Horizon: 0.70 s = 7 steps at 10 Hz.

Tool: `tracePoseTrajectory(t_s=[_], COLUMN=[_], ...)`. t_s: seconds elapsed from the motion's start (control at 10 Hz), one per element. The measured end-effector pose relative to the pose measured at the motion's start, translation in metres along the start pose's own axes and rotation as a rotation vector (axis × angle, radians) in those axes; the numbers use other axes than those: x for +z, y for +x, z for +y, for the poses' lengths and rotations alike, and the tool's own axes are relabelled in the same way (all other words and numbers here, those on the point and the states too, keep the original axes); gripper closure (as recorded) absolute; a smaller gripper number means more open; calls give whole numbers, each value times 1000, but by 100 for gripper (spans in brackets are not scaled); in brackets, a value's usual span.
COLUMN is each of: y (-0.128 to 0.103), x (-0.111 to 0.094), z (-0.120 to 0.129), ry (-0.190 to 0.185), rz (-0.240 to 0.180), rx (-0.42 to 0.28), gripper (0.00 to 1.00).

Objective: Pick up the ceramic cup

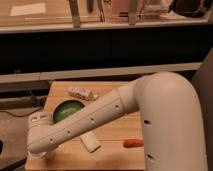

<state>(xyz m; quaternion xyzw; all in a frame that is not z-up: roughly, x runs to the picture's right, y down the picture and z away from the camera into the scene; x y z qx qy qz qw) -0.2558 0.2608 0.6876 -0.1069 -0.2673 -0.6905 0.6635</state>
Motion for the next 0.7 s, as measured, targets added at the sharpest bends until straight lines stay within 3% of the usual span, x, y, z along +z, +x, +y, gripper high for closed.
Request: tracePoseTrajectory(t_s=[0.2, 0.7], y=[4, 15], x=[-4, -14], z=[3, 8], ry=[2, 11], rz=[-3, -16], rx=[3, 0], gripper=[79, 32])
